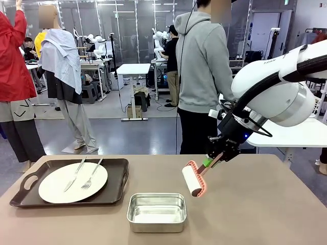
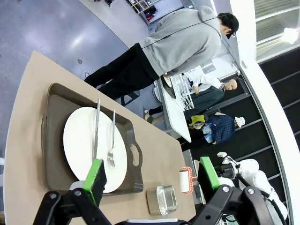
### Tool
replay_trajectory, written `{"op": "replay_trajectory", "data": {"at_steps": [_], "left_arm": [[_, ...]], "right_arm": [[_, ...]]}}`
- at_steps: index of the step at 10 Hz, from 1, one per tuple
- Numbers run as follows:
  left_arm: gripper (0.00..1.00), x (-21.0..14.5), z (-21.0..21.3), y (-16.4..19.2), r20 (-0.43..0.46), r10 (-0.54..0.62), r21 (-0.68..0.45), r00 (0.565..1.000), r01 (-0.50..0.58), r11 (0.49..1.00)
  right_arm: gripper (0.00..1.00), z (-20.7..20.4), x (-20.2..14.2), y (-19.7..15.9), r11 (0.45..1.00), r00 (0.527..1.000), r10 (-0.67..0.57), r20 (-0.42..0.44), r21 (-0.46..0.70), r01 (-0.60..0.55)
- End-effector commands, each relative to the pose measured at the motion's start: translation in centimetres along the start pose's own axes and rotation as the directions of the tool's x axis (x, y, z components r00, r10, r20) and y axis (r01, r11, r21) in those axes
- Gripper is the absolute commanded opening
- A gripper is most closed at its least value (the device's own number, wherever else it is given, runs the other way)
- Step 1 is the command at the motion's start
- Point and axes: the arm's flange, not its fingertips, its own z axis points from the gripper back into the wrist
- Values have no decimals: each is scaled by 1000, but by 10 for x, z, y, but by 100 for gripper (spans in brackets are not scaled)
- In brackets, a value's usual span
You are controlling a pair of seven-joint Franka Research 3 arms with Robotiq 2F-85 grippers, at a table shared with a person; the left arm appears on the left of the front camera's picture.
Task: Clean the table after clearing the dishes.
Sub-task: When the left (or right) Handle tray is removed, use the left hand (or right hand) to clean the left (or right) side of the table with the Lint Roller.
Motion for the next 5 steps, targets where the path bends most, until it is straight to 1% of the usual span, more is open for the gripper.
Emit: {"op": "replay_trajectory", "data": {"at_steps": [1, 2, 3, 5], "left_arm": [[100, 3, 2, 0, 13, -10, -23, 1000, 10, 1000], [100, 3, 2, 0, 13, -10, -23, 1000, 10, 1000], [100, 3, 2, 0, 13, -10, -23, 1000, 10, 1000], [100, 3, 2, 0, 13, -10, -23, 1000, 10, 1000]], "right_arm": [[22, 0, 0, 0, 1000, 1000, -2, 4, 2, 2], [22, -15, 17, -3, 999, 999, -34, -33, 29, 35], [22, -24, 25, -15, 996, 998, -56, -43, 64, 59], [22, -45, 26, -30, 994, 995, -74, -68, 79, 79]]}}
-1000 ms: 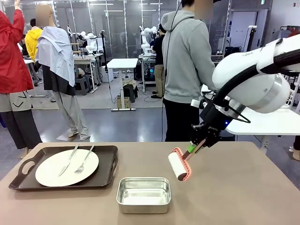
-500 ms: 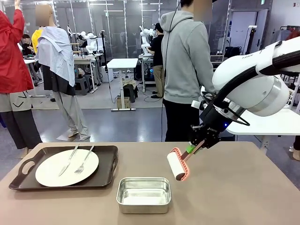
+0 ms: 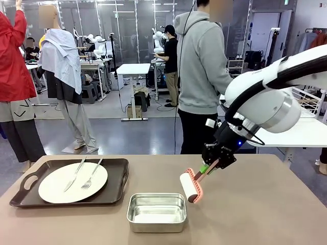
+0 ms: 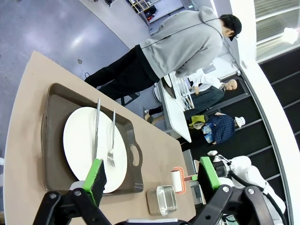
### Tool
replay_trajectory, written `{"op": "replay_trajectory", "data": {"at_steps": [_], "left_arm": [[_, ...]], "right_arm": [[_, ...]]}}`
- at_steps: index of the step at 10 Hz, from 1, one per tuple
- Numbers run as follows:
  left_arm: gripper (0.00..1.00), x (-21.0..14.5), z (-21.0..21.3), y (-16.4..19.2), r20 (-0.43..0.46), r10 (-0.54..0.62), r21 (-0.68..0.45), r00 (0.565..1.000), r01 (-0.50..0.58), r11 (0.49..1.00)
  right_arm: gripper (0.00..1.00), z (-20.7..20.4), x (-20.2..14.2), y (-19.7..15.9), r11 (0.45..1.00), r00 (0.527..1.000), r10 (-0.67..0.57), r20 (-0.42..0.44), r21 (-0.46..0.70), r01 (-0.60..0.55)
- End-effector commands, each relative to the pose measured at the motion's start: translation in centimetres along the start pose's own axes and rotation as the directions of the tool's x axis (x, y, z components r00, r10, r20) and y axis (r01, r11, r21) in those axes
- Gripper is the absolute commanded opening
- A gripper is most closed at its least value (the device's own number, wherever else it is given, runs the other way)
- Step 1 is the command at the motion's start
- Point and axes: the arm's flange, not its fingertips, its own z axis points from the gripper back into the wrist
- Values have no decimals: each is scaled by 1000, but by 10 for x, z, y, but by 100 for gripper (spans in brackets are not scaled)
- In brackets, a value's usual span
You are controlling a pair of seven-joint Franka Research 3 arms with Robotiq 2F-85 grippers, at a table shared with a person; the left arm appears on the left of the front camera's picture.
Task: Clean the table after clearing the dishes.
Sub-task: When the left (or right) Handle tray is removed, use the left hand (or right hand) to clean the left (or right) side of the table with the Lint Roller.
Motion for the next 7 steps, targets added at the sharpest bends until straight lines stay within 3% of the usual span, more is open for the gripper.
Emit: {"op": "replay_trajectory", "data": {"at_steps": [1, 4, 7], "left_arm": [[100, 3, 2, 0, 13, -10, -23, 1000, 11, 1000], [100, 3, 2, 0, 13, -10, -23, 1000, 11, 1000], [100, 3, 2, 0, 13, -10, -23, 1000, 11, 1000]], "right_arm": [[22, -12, 8, -7, 999, 1000, 7, -9, 35, -6], [22, -24, 10, -25, 1000, 1000, -25, -16, 10, 25], [22, -19, 1, -72, 991, 992, -128, -7, 30, 128]]}}
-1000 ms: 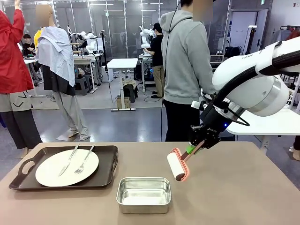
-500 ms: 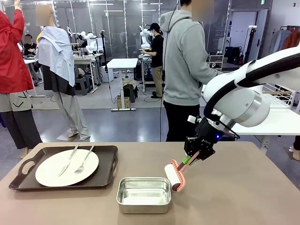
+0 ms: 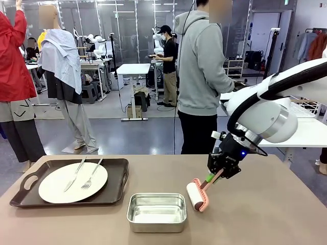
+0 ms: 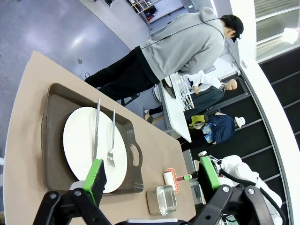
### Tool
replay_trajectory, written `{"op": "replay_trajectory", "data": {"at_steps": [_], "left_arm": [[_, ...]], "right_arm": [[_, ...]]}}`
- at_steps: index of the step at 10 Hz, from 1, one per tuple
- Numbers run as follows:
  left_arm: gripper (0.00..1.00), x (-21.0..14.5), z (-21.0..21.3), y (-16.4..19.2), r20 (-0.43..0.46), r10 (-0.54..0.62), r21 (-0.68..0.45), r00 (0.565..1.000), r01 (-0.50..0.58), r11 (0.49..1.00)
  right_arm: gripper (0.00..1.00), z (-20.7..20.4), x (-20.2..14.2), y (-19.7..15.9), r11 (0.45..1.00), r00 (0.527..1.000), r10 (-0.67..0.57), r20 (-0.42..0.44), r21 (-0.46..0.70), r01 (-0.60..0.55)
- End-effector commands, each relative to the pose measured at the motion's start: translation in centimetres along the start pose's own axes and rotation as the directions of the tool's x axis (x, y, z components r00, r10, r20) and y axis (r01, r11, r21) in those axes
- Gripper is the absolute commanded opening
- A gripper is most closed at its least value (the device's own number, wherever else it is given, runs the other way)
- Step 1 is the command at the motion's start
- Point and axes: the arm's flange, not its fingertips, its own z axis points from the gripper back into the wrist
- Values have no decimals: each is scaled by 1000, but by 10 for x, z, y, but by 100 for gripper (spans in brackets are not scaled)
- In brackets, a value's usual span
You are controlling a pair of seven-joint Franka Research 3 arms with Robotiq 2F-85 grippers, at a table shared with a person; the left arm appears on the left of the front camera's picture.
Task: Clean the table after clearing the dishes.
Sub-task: When the left (or right) Handle tray is removed, use the left hand (or right hand) to clean the left (or right) side of the table with the Lint Roller.
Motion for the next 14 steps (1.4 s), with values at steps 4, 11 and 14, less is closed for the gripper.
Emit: {"op": "replay_trajectory", "data": {"at_steps": [4, 11, 14], "left_arm": [[100, 3, 2, 0, 13, -10, -23, 1000, 11, 1000], [100, 3, 2, 0, 13, -10, -23, 1000, 11, 1000], [100, 3, 2, 0, 13, -10, -23, 1000, 11, 1000]], "right_arm": [[22, 42, -22, -91, 995, 993, -43, 107, -89, 53], [22, 114, -36, -146, 884, 984, -131, 124, -434, 172], [22, 115, -30, -146, 761, 970, -139, 202, -605, 235]]}}
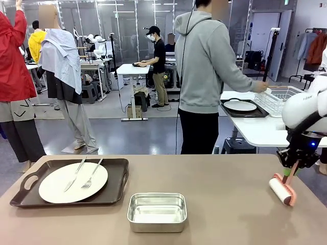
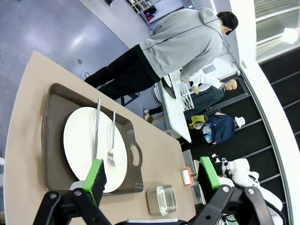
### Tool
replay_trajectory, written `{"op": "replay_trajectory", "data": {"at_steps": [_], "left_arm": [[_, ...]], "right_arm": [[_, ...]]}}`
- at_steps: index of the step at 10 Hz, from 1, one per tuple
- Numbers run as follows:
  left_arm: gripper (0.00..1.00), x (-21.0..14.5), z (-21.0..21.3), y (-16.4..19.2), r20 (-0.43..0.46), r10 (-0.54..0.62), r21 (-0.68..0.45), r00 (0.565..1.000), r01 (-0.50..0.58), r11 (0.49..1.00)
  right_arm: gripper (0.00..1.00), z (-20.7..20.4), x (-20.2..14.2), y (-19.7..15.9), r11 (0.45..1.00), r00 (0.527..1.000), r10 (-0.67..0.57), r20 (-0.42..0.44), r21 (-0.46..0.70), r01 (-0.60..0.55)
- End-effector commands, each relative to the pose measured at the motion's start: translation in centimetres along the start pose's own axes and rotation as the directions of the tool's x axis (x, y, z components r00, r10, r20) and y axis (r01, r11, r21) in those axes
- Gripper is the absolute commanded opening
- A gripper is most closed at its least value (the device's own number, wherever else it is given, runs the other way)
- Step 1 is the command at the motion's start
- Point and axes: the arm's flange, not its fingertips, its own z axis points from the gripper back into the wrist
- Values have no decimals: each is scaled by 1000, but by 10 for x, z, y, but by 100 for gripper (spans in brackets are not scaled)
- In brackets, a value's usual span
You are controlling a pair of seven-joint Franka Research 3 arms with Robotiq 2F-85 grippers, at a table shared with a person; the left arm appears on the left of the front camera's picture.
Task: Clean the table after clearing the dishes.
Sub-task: When the left (or right) Handle tray is removed, use the left hand (or right hand) to clean the left (or right) side of the table with the Lint Roller.
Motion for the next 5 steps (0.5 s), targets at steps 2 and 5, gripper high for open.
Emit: {"op": "replay_trajectory", "data": {"at_steps": [2, 5], "left_arm": [[100, 3, 2, 0, 13, -10, -22, 1000, 11, 1000], [100, 3, 2, 0, 13, -10, -22, 1000, 11, 1000]], "right_arm": [[22, 22, -20, 15, 1000, 997, 6, 80, -24, -4], [22, 74, -55, 17, 996, 982, 28, 189, -89, -11]]}}
